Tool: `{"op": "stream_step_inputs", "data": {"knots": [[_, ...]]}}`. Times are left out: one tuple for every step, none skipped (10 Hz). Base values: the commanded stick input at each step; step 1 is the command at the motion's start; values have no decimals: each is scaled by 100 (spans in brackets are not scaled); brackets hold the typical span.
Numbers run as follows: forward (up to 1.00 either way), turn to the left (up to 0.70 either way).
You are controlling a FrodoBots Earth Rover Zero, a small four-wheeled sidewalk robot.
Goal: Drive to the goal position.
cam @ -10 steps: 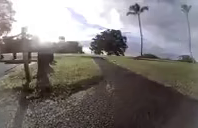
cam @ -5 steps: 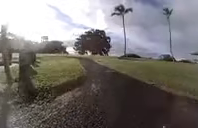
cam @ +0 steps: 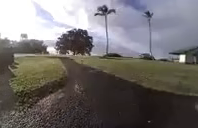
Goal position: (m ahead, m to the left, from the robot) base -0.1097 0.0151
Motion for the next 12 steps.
{"op": "stream_step_inputs", "data": {"knots": [[0, -45], [0, -45], [0, -45], [0, -45], [0, -45], [0, -45], [0, -45], [0, -45], [0, -45], [0, -45], [0, -45], [0, -45]]}}
